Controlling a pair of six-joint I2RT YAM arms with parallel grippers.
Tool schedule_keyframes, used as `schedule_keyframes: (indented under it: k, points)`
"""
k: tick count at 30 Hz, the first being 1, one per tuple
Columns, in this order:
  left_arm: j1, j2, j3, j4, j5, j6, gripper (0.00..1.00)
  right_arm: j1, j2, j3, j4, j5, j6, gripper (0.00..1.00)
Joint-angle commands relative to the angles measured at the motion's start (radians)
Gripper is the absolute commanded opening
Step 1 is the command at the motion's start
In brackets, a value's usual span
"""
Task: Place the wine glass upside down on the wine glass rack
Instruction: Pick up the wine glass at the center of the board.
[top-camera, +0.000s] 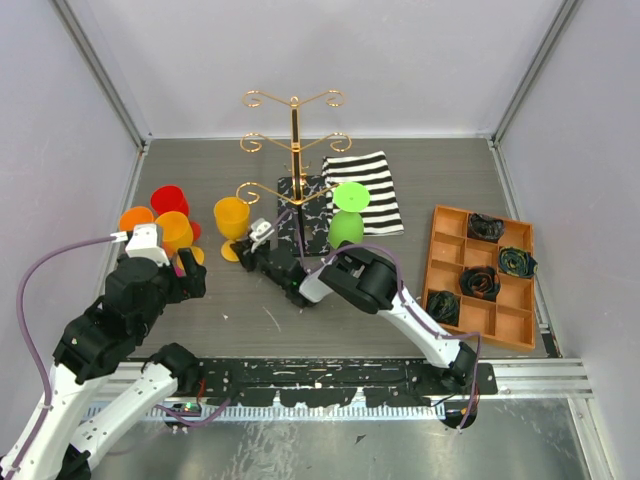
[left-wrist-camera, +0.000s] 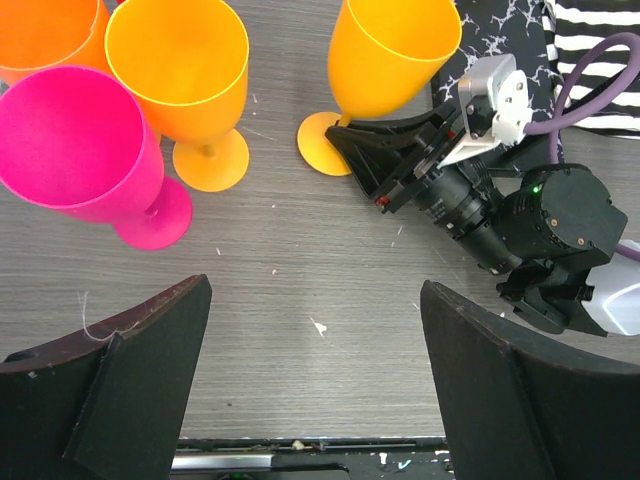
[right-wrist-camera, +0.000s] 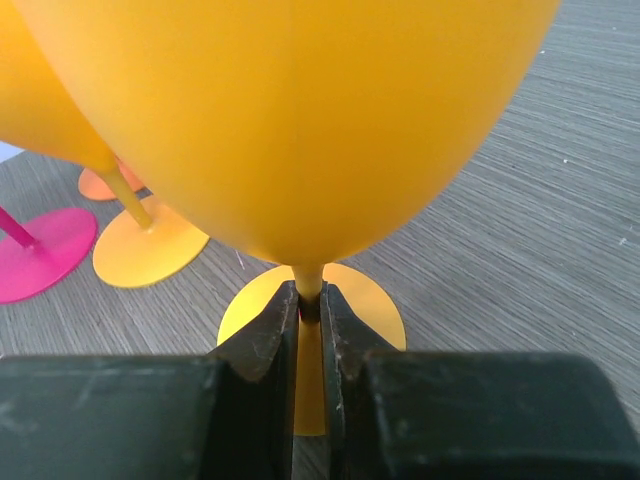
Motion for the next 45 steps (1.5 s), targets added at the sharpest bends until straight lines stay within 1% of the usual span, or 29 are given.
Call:
schedule_keyframes:
  k: [1, 3, 6, 15, 20, 27, 31, 32, 35, 38, 41, 43, 45]
  points:
    - [0.008, -0.010, -0.010, 0.030, -0.009, 0.013, 0.93, 0.021, -0.051, -0.041, 0.028, 0.016, -0.075, 0.06]
    - [0.010, -0.012, -0.009, 0.029, -0.010, 0.013, 0.93, 0.037, -0.052, -0.065, 0.030, 0.033, -0.114, 0.03]
    - [0.013, -0.023, -0.007, 0.024, -0.016, 0.011, 0.93, 0.063, -0.100, -0.118, 0.065, 0.050, -0.154, 0.01]
    - [0.017, -0.115, -0.008, 0.012, -0.079, -0.006, 0.92, 0.126, -0.214, -0.299, 0.150, 0.037, -0.198, 0.01]
    - [0.017, -0.128, -0.007, 0.010, -0.091, -0.012, 0.93, 0.181, -0.309, -0.439, 0.232, 0.108, -0.226, 0.01]
    - [0.017, -0.133, -0.009, 0.025, -0.061, 0.000, 0.93, 0.273, -0.478, -0.661, 0.256, 0.167, -0.208, 0.01]
    - [0.017, -0.166, -0.010, 0.042, -0.048, 0.011, 0.97, 0.340, -0.575, -0.775, 0.246, 0.230, -0.198, 0.01]
    - [0.017, -0.187, -0.012, 0.050, -0.028, 0.018, 0.99, 0.355, -0.598, -0.804, 0.243, 0.242, -0.189, 0.01]
    - [0.017, -0.242, -0.020, 0.081, 0.041, 0.027, 0.98, 0.402, -0.672, -0.884, 0.234, 0.286, -0.158, 0.01]
    - [0.017, -0.272, -0.019, 0.112, 0.104, 0.019, 0.98, 0.438, -0.762, -0.947, 0.187, 0.333, -0.130, 0.01]
    - [0.017, -0.210, 0.027, 0.088, 0.134, 0.011, 0.98, 0.455, -0.885, -0.998, 0.078, 0.338, -0.098, 0.01]
    - [0.017, -0.129, 0.066, 0.071, 0.183, 0.029, 0.98, 0.455, -0.988, -1.010, -0.069, 0.350, -0.069, 0.01]
    - [0.017, -0.072, 0.088, 0.099, 0.248, 0.036, 0.98, 0.455, -1.100, -1.004, -0.239, 0.385, -0.043, 0.01]
